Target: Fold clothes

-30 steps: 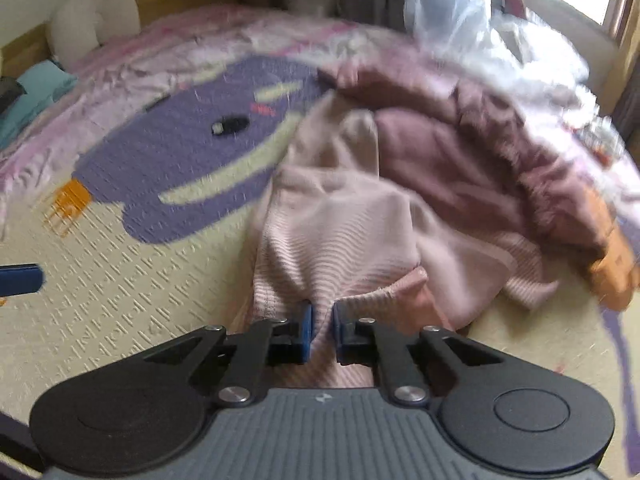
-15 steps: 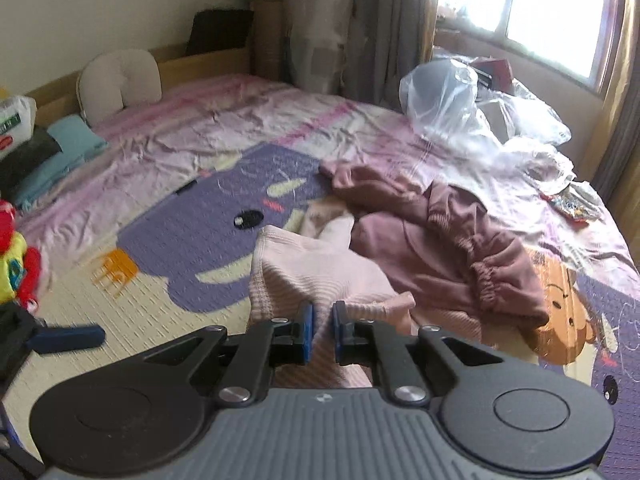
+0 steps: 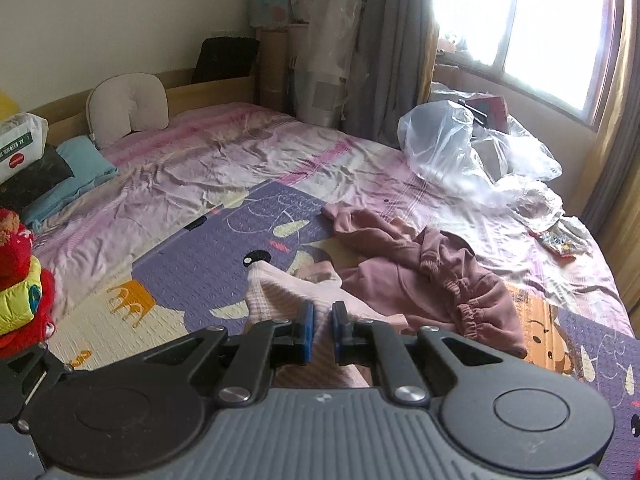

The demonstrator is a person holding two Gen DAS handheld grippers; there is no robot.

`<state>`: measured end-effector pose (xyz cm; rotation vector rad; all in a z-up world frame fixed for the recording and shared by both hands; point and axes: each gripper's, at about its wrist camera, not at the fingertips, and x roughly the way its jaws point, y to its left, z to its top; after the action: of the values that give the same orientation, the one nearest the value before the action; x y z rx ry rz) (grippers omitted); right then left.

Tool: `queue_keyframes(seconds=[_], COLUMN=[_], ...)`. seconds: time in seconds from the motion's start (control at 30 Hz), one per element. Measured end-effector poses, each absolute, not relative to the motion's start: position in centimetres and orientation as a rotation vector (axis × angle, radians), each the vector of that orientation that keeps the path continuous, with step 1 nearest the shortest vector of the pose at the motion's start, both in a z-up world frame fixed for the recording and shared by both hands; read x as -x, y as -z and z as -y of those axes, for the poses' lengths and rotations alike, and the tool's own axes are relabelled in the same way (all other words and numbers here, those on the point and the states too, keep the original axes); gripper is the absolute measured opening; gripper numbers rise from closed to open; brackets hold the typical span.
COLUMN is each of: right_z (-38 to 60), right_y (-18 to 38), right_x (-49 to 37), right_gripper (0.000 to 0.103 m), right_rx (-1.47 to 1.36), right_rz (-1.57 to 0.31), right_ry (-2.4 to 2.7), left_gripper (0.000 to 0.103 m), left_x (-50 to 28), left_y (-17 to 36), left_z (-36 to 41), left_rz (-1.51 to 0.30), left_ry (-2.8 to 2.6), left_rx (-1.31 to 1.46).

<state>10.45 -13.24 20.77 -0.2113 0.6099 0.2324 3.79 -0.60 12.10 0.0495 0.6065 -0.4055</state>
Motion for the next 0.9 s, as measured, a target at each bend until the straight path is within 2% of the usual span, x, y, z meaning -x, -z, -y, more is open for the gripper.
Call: queue_keyframes(seconds=[0.9], right_z=[11.9], right_y=[-25.7], right_x=[-6.1], right_gripper=[0.003], right_rx=[0.255], right_rz=[-0.523], right_ry=[-0.220], left_gripper=[0.103], left_x=[-2.4], left_y=[-12.5], left_z=[-0.2], left_rz=[-0.622], left_ry=[0.398], left_rx=[-0.058])
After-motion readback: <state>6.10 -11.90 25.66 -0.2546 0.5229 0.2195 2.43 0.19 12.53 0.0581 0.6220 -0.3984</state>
